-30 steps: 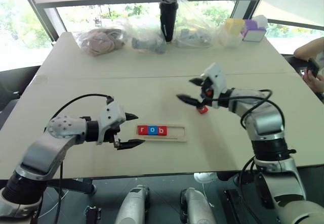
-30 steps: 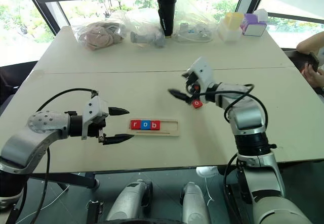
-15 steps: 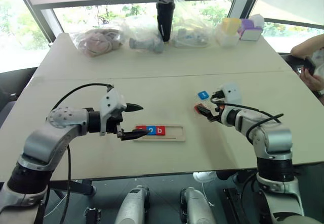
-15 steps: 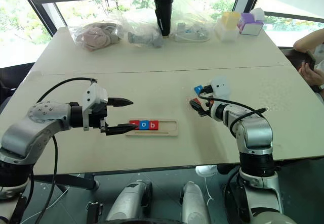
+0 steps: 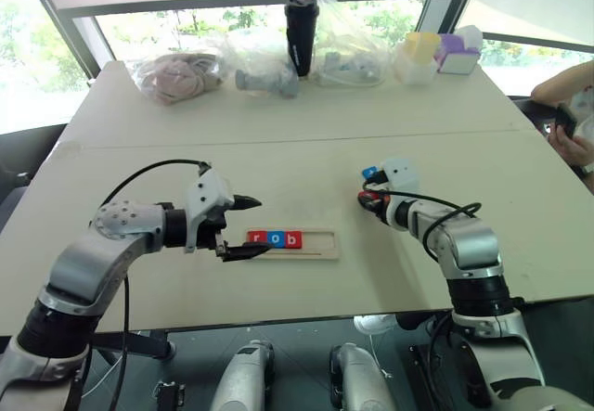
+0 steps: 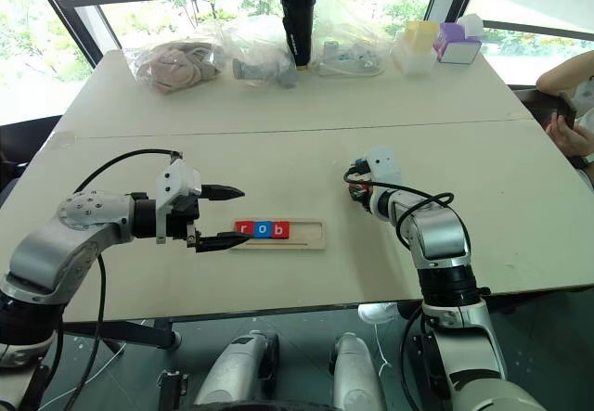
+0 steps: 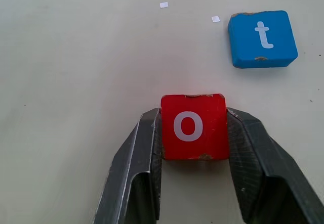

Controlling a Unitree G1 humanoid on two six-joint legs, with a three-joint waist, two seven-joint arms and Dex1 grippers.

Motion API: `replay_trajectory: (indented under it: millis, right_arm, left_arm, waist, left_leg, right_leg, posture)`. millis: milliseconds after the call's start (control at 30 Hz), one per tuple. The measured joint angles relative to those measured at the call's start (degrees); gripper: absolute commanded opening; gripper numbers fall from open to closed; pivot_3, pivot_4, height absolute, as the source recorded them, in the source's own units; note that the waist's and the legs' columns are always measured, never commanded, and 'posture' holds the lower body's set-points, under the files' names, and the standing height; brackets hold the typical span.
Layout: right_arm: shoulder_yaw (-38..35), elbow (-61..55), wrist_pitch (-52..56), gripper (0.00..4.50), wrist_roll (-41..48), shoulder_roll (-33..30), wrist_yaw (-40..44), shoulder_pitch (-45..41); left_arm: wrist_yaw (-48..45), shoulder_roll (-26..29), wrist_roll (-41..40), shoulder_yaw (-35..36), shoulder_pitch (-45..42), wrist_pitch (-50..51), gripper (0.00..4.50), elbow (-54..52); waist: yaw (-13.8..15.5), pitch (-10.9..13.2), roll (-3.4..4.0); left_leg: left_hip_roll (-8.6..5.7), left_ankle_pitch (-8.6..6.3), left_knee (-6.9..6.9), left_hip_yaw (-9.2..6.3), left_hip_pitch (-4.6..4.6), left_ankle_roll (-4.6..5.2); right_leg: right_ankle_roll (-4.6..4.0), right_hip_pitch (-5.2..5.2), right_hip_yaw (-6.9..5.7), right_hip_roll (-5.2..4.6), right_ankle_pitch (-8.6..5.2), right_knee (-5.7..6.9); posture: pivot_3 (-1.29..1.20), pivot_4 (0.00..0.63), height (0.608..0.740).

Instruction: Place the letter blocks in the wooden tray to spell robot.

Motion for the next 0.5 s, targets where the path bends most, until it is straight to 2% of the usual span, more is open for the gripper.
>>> replay_trajectory:
  millis: [167, 267, 367, 400, 500]
  right_arm:
    - [-1.44, -3.34, 2.92, 1.18, 0.11, -1.62, -1.46, 0.32]
    - [-5.60, -8.98, 6.41, 1.18, 0.14, -6.18, -1.82, 2.64]
    - [-16.96, -16.55, 17.44, 1.18, 0.30, 0.20, -5.69, 3.75]
    - [-20.78, -19.44, 22.33, 1.18, 0.12, 4.50, -7.41, 3.65]
    - [-22.07, -25.44, 30.78, 1.18, -0.11, 11.33, -10.33, 4.44]
  left_arm:
    - [1.40, -2.45, 1.17, -0.04, -2.14, -2.24, 4.50, 0.88]
    - [1.29, -2.54, 2.19, -0.06, -2.48, -3.32, 4.50, 1.42]
    - [0.31, -2.61, 3.33, -1.35, -2.47, -4.20, 4.50, 2.56]
    - [0.07, -2.92, 3.51, -2.01, -2.54, -4.65, 4.50, 3.11]
    - [-0.23, -3.63, 3.53, -2.59, -2.63, -5.05, 4.50, 3.91]
  waist:
    - [0.62, 0.01, 0.01]
    - [0.79, 0.01, 0.01]
    - [0.49, -0.01, -0.02]
    - [0.25, -0.02, -0.02]
    - [0.08, 0.00, 0.04]
  left_leg:
    - [-0.02, 0.00, 0.07, 0.00, -0.05, 0.00]
    - [-0.06, 0.00, 0.06, 0.01, -0.11, 0.00]
    - [0.00, 0.00, -0.01, 0.01, -0.06, 0.01]
    - [0.06, 0.00, -0.02, 0.00, -0.03, 0.01]
    - [0.19, 0.00, -0.03, -0.05, -0.02, 0.01]
  right_leg:
    - [0.00, 0.01, 0.00, -0.01, 0.00, -0.01]
    - [0.02, 0.02, -0.01, -0.06, -0.02, -0.08]
    - [0.03, -0.01, -0.01, -0.01, -0.01, -0.04]
    - [0.03, -0.02, 0.00, 0.06, 0.00, 0.03]
    - [0.00, -0.11, -0.02, 0.21, 0.01, 0.14]
  posture:
    - [0.00, 0.150, 0.740]
    - [0.00, 0.150, 0.740]
    - [0.00, 0.150, 0.740]
    - [0.00, 0.150, 0.740]
    - [0.00, 0.150, 0.740]
